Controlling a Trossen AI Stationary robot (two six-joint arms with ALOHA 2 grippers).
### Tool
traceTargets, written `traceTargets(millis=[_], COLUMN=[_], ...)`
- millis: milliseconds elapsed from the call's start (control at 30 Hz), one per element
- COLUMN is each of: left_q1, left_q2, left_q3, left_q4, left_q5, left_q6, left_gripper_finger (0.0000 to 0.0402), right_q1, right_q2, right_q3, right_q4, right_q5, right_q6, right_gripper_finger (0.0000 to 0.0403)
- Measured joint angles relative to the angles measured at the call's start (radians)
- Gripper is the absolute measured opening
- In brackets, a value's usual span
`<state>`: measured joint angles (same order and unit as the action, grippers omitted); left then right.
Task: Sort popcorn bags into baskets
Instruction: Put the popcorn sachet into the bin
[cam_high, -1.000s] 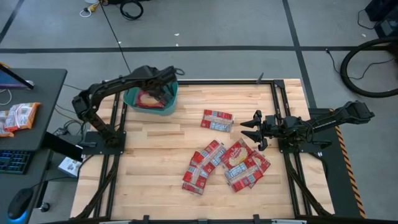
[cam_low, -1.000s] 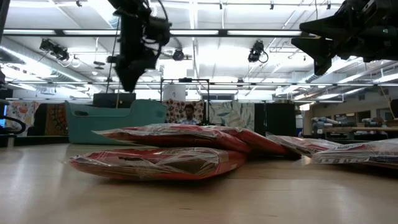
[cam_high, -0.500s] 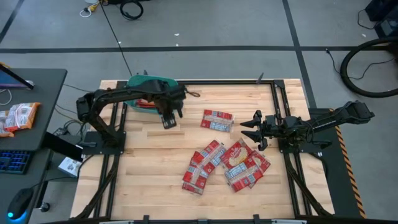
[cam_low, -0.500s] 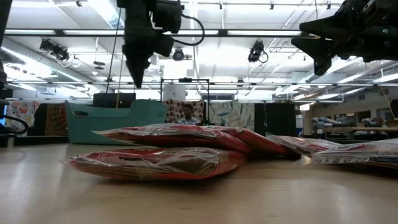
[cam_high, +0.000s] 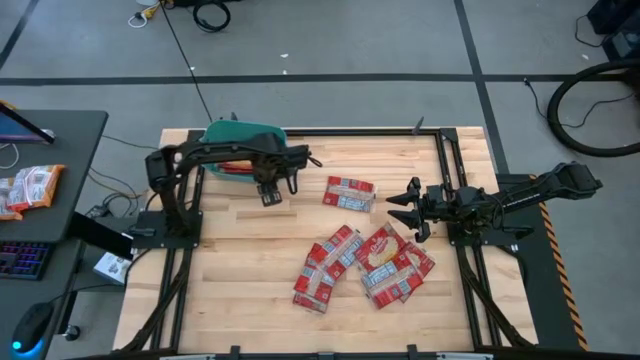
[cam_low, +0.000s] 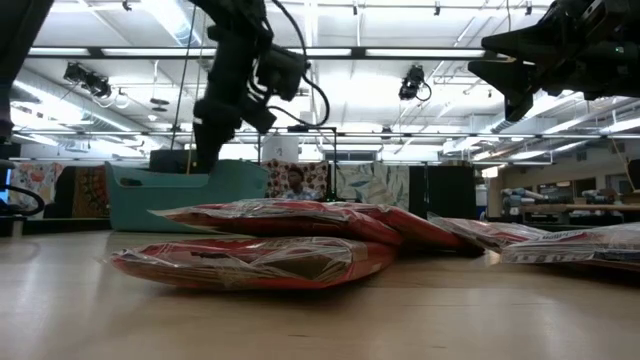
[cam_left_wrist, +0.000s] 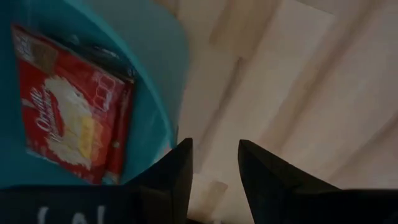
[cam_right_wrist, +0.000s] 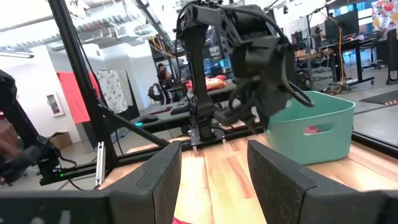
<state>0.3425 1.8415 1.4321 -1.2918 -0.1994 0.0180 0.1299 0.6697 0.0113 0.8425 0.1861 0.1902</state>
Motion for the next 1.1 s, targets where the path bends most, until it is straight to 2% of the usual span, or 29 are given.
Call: traceTargets(millis=[200, 400, 633, 833, 900, 1100], left_q1=[0.004, 0.004, -0.022, -0.107, -0.142, -0.232], left_q2=[0.046, 0.044, 0.043, 0.041, 0.041, 0.041], left_q3=[0.0, 0.0, 0.021, 0.088, 0.089, 0.033], left_q4=[0.093, 0.169, 0.138, 0.12, 0.165, 0.446], left_q5=[-0.124, -0.135, -0.145, -0.382, -0.377, -0.253], left_q6=[0.029, 0.03, 0.041, 0.076, 0.146, 0.323], left_gripper_finger=[0.0132, 0.0132, 0.0132, 0.0132, 0.0132, 0.0132], right_q1=[0.0, 0.0, 0.0, 0.0, 0.0, 0.0], right_q2=[0.0, 0.0, 0.0, 0.0, 0.0, 0.0], right_q3=[0.0, 0.0, 0.0, 0.0, 0.0, 0.0], right_q4=[0.0, 0.0, 0.0, -0.001, 0.0, -0.001], right_q5=[0.0, 0.0, 0.001, 0.001, 0.001, 0.001], right_q6=[0.0, -0.002, -0.002, -0.002, -0.002, -0.001], right_gripper_finger=[0.0189, 0.0189, 0.0189, 0.0189, 0.0189, 0.0189])
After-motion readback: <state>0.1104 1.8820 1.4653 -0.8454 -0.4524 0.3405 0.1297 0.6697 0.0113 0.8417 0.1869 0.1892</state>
